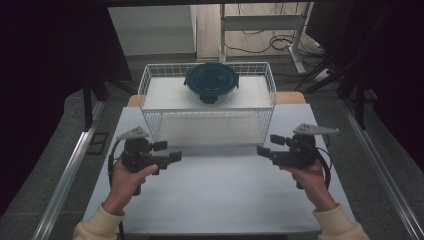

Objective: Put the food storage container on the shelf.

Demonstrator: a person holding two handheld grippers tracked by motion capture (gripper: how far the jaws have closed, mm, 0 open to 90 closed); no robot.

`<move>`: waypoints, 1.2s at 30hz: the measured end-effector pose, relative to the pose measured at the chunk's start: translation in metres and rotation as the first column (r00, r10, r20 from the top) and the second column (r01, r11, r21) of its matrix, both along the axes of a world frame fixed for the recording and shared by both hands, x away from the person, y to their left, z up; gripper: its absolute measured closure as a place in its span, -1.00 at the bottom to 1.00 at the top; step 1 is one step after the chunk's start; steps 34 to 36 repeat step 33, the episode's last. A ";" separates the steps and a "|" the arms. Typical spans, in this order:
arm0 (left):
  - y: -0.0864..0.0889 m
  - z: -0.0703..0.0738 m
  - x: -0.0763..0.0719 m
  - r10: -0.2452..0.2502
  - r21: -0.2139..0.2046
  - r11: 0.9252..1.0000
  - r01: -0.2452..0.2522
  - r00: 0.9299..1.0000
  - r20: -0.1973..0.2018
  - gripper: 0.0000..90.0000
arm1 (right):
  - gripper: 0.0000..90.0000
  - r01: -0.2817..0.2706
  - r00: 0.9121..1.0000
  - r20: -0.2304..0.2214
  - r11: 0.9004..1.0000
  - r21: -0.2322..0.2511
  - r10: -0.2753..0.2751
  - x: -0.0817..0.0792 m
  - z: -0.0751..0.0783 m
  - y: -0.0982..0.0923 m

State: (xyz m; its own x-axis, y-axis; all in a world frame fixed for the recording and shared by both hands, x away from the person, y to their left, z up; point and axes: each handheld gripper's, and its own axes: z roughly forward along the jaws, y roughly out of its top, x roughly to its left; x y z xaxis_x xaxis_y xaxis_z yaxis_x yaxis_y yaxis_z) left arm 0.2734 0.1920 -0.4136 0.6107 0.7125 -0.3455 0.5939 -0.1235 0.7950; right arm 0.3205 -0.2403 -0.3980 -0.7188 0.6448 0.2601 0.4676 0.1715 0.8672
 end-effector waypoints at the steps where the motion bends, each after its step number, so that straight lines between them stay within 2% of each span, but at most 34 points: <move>1: 0.000 -0.008 -0.003 0.001 0.007 1.000 -0.001 1.000 -0.009 -0.49 | -0.50 0.005 1.000 -0.009 1.000 0.001 -0.004 -0.003 -0.008 -0.002; 3: -0.001 -0.025 -0.008 0.009 0.030 1.000 -0.008 0.999 -0.032 -0.49 | -0.50 0.009 1.000 -0.023 1.000 -0.007 -0.009 -0.010 -0.023 -0.005; 5: -0.004 -0.042 -0.011 0.012 0.072 0.997 -0.009 0.998 -0.054 -0.49 | -0.53 0.014 0.999 -0.048 0.999 -0.047 -0.016 -0.014 -0.036 -0.008; 8: -0.005 -0.065 -0.015 0.005 0.095 0.996 0.003 0.997 -0.083 -0.49 | -0.53 0.038 0.997 -0.069 0.997 -0.069 -0.043 -0.021 -0.056 -0.015; 10: -0.006 -0.077 -0.018 -0.004 0.127 0.992 0.018 0.995 -0.103 -0.49 | -0.53 0.052 0.995 -0.083 0.995 -0.084 -0.059 -0.024 -0.070 -0.020; 13: -0.004 -0.090 -0.022 -0.007 0.151 0.988 0.026 0.992 -0.126 -0.49 | -0.53 0.062 0.992 -0.104 0.991 -0.115 -0.074 -0.029 -0.088 -0.025; 16: 0.001 -0.093 -0.024 0.008 0.150 0.989 0.012 0.992 -0.128 -0.49 | -0.53 0.070 0.993 -0.084 0.986 -0.150 -0.083 -0.033 -0.092 -0.026; 21: 0.008 -0.093 -0.026 0.036 0.136 0.991 -0.019 0.992 -0.123 -0.49 | -0.53 0.072 0.995 -0.052 0.988 -0.138 -0.080 -0.036 -0.090 -0.026; 27: 0.006 -0.092 -0.026 0.036 0.137 0.990 -0.020 0.992 -0.119 -0.49 | -0.53 0.075 0.995 -0.046 0.986 -0.146 -0.083 -0.035 -0.091 -0.026; 33: 0.009 -0.094 -0.024 0.048 0.139 0.990 -0.031 0.992 -0.119 -0.49 | -0.55 0.094 0.995 -0.006 0.981 -0.170 -0.096 -0.035 -0.090 -0.027; 36: 0.009 -0.094 -0.024 0.048 0.139 0.990 -0.031 0.992 -0.119 -0.49 | -0.55 0.094 0.995 -0.006 0.981 -0.170 -0.096 -0.035 -0.090 -0.027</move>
